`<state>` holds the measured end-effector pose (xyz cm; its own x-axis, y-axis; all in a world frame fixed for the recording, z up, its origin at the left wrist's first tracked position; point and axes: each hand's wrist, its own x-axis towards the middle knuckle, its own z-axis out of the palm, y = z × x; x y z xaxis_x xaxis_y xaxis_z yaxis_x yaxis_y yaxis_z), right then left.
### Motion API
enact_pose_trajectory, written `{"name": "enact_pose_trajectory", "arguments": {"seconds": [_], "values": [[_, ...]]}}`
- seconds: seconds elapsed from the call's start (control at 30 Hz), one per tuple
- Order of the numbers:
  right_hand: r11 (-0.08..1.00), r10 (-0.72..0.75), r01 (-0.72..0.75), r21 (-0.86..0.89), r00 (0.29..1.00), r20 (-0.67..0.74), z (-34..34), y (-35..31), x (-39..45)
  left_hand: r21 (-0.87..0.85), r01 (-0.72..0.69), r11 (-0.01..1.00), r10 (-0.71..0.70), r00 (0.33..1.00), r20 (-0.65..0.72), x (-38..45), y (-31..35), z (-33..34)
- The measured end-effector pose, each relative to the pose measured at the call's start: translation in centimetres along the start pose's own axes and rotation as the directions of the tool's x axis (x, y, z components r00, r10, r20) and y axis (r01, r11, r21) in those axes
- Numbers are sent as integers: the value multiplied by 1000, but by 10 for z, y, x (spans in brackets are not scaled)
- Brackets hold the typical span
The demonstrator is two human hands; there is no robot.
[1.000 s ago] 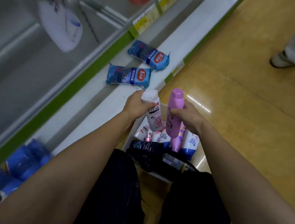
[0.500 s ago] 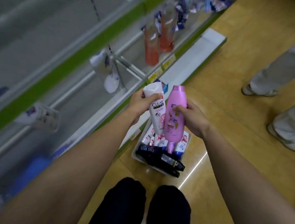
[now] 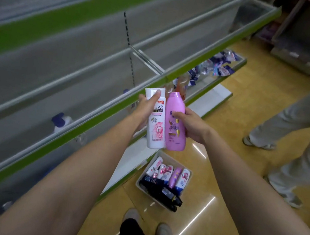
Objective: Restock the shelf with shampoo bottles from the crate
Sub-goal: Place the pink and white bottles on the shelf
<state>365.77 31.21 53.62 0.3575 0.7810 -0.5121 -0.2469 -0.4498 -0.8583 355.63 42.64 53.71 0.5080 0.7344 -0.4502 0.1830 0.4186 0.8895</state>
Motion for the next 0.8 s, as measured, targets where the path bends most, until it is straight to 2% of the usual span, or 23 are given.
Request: {"name": "enact_pose_trajectory", "arguments": {"seconds": [0.1,0.33,0.6,0.8], "values": [[996,-14,18,-92,999,45,6,-25,-12,-50,5,999,-7,999,-48,-17,25,-5],[970,-93,127,-207,981,170,22,-86,-35,65,-132,989,132,991,-6,-54,71,-24],[933,-290,334,-134,919,268,51,-149,-61,-34,-397,917,391,913,-114,-92,123,-52],[875,-403,468,-128,848,344,69,-179,-81,-111,-497,860,477,863,-167,-119,151,-57]]}}
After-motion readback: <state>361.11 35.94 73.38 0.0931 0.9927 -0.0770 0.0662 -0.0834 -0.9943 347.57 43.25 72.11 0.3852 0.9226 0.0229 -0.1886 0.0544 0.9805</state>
